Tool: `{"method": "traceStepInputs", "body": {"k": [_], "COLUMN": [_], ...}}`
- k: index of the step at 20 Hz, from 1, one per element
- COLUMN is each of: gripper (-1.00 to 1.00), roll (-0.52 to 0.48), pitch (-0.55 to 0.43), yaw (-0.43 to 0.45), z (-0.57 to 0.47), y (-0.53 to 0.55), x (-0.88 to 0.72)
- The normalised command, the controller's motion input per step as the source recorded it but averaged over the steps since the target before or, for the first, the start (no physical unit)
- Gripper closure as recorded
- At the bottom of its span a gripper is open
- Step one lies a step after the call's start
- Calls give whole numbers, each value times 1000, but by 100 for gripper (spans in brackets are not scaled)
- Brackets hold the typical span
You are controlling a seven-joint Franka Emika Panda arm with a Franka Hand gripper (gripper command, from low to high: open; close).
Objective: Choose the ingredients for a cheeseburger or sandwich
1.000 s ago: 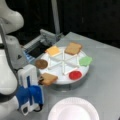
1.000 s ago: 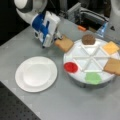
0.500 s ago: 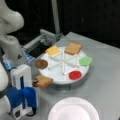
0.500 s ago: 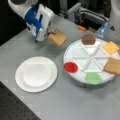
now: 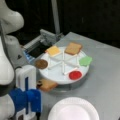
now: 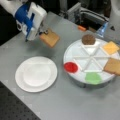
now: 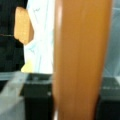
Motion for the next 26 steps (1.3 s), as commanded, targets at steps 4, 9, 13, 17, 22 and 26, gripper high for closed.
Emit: {"method": "traceStepInputs", "body": {"k": [4, 9, 13, 17, 22, 26], "gripper": [100, 100, 100, 100, 100, 100], "roll": [-182, -192, -255, -329, -289, -179], "pitch": [223, 239, 229, 199, 121, 75], "yaw": [172, 117, 86, 37, 30, 46], "z": [-21, -5, -23, -61, -125, -151], "y": [-300, -216, -100, 35, 148, 116], "x": [798, 565, 417, 370, 318, 231]}}
